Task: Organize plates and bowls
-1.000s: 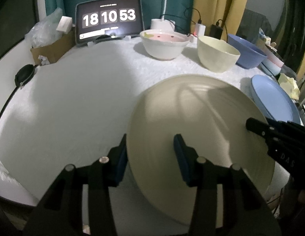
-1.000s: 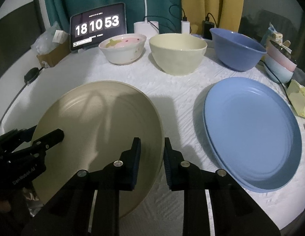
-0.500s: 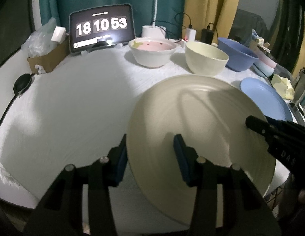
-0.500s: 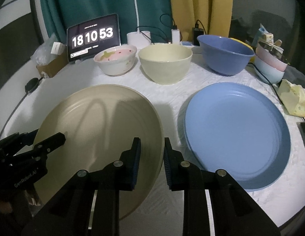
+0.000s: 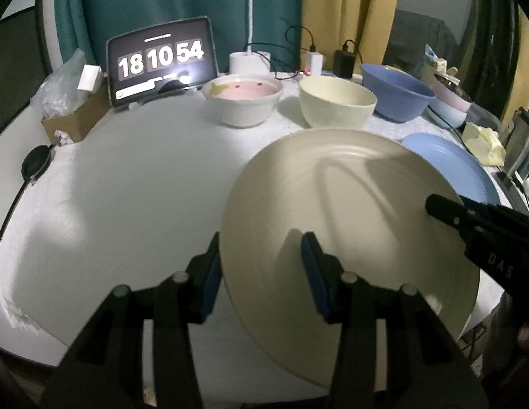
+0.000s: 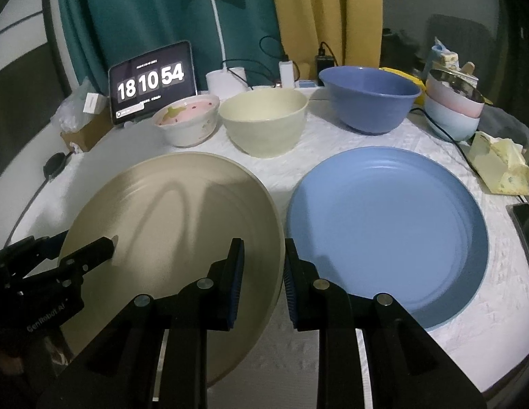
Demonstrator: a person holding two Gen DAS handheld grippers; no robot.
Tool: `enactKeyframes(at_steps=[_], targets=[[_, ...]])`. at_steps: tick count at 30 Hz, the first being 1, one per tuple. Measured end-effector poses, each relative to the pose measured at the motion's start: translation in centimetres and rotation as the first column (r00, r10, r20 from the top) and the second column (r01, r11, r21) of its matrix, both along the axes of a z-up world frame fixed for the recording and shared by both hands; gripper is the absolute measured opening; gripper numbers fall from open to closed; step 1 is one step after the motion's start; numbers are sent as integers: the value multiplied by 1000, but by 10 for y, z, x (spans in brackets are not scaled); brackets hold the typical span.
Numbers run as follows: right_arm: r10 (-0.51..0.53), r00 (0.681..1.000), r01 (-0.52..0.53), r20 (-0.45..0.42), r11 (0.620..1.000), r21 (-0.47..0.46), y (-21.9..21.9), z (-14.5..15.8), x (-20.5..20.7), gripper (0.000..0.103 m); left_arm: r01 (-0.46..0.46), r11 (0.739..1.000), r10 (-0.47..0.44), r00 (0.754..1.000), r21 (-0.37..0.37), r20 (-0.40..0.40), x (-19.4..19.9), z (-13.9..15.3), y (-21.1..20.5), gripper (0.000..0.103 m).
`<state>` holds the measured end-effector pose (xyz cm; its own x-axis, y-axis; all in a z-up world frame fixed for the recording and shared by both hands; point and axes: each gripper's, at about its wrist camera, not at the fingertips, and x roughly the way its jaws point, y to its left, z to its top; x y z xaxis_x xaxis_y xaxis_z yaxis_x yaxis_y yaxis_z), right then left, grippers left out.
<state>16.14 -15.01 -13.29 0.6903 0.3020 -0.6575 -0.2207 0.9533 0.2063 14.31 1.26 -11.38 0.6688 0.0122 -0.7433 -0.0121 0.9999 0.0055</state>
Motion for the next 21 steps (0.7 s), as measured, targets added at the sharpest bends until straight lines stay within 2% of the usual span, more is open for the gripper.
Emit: enactKeyframes(at_steps=[21], targets=[[-70,998,70,-5,996,54,-57,-8,5,24,71,997,-70,997,44,-27,15,-1,-57,46]])
